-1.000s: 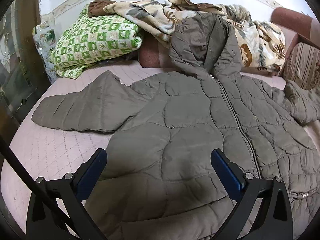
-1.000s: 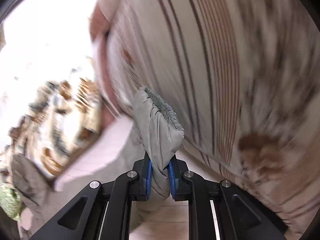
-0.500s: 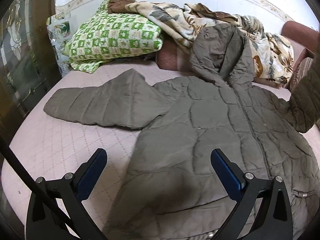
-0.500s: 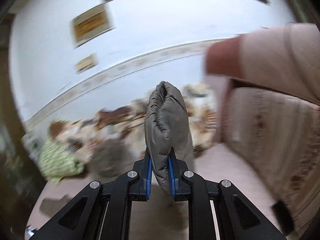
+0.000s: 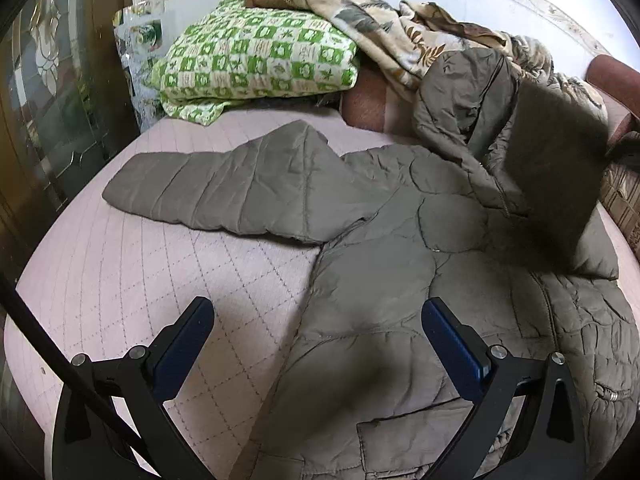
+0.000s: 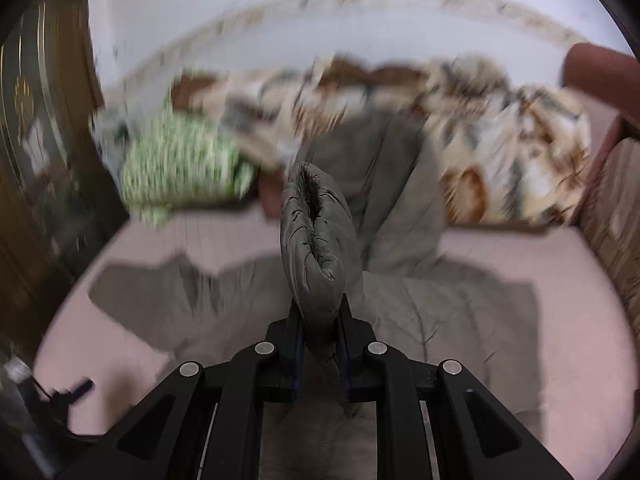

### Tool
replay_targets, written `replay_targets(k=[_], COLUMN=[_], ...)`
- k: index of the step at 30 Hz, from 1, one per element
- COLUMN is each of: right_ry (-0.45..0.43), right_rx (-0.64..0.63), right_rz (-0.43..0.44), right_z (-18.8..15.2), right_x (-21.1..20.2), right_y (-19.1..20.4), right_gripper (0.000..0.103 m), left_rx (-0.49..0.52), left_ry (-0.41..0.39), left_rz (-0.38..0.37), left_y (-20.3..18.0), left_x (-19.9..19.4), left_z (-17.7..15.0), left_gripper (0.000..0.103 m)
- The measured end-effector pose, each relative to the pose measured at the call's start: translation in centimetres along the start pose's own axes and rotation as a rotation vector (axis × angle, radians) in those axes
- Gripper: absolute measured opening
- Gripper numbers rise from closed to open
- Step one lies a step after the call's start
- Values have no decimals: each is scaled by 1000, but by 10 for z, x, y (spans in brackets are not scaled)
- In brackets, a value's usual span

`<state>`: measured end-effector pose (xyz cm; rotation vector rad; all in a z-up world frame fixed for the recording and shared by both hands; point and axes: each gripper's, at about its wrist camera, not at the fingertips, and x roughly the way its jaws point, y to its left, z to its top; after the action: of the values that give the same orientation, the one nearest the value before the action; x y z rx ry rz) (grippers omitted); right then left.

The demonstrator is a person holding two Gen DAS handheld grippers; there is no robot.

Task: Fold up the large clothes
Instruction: 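Fold the held sleeve across the jacket body and open the right tool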

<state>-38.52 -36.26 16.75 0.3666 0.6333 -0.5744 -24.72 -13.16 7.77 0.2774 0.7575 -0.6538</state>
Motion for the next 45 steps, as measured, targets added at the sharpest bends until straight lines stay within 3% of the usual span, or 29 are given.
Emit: replay_targets(k=[3, 8, 13, 17, 18, 22, 26, 30, 32, 37, 41, 45], right_ry=[85, 123, 214, 128, 109, 85, 154, 247, 275, 268, 200, 328], right_rx=[-35, -147, -184, -129, -111, 7, 181, 236, 231, 204, 68, 20], right_rz=[-16, -46, 123, 242, 237, 92, -51, -164, -178, -229, -243, -228], right_z=[-27, -56, -66, -65, -64, -52, -54, -67, -74, -74, -64, -78], right_x=[49, 85, 87, 45, 39, 40, 63, 80, 87, 83, 72, 103], right_y=[21, 49, 60, 35, 27, -33, -111, -155, -166, -165, -124, -110], right_gripper=[15, 17, 62, 69, 76, 80, 80, 80, 80, 80, 80, 84], left_rx=[1, -4, -11, -3, 1, 17, 29, 43, 45, 51, 64, 66], left_ry=[13, 29, 40, 37, 37, 39, 38, 45, 51, 54, 52, 44], left_rz=[3, 4, 2, 4, 6, 6, 5, 10, 9, 8, 11, 13], left_y=[0, 0, -2, -7, -8, -14, -20, -25, -26, -27, -31, -32], left_x=[5, 12, 15, 15, 16, 17, 19, 23, 26, 28, 28, 23], left_z=[1, 3, 3, 3, 3, 2, 2, 2, 2, 3, 3, 4], left_gripper=[103, 103, 103, 103, 103, 103, 103, 103, 103, 103, 103, 103])
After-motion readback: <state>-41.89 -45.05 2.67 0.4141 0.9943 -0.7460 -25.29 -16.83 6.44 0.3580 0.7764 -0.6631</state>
